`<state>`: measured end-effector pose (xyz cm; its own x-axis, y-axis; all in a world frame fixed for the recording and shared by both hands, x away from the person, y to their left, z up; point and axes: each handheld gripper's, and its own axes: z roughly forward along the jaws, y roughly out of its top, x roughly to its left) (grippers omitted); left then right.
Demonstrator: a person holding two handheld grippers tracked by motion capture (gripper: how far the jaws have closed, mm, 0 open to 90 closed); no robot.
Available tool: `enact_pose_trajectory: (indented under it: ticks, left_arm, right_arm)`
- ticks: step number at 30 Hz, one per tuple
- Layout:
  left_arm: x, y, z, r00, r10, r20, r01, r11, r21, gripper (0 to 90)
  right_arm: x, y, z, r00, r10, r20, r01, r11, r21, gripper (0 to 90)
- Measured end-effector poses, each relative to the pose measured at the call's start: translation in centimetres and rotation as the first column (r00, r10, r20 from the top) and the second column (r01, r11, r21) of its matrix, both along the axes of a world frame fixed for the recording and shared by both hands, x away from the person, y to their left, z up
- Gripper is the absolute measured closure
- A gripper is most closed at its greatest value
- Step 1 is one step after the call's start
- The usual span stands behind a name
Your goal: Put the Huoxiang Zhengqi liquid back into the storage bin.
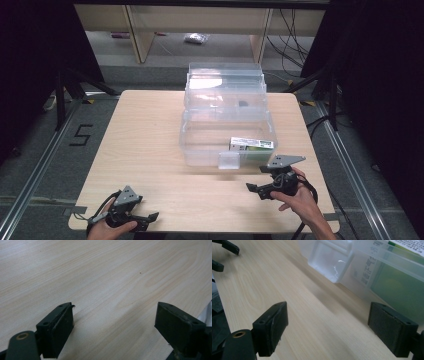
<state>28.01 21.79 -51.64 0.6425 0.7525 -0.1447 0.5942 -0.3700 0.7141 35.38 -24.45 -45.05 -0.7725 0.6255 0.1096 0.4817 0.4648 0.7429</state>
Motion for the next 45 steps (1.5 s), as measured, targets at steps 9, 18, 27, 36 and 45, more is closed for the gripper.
enact_pose_trajectory:
  ticks: [9,18,27,36,45]
  left_arm:
    - [-0.2,0.3,0.2,0.9998,-0.018,0.000,0.018,0.9998,0.011,14.8]
    - [-0.4,0.3,0.4,0.9999,-0.014,0.002,0.014,0.9997,0.022,14.8]
    - [-0.4,0.3,0.4,0.9998,-0.019,0.000,0.019,0.9996,0.021,14.9]
    - [-0.4,0.3,0.4,0.9998,-0.019,0.001,0.019,0.9996,0.019,14.9]
    - [-0.4,0.3,0.4,1.0000,-0.007,0.007,0.007,0.9998,0.018,14.8]
  right_arm:
    - [-1.1,-0.6,-0.8,0.9992,-0.031,-0.026,0.031,1.000,-0.002,17.4]
    - [-2.1,-1.5,-1.6,0.9961,-0.073,-0.050,0.073,0.997,-0.003,17.0]
    - [-3.4,-2.1,-2.2,0.9937,-0.091,-0.067,0.090,0.996,-0.008,16.8]
    - [-4.2,-1.7,-2.7,0.9862,-0.123,-0.111,0.118,0.992,-0.047,16.9]
    - [-4.8,-1.3,-3.4,0.9883,-0.122,-0.092,0.112,0.989,-0.101,17.1]
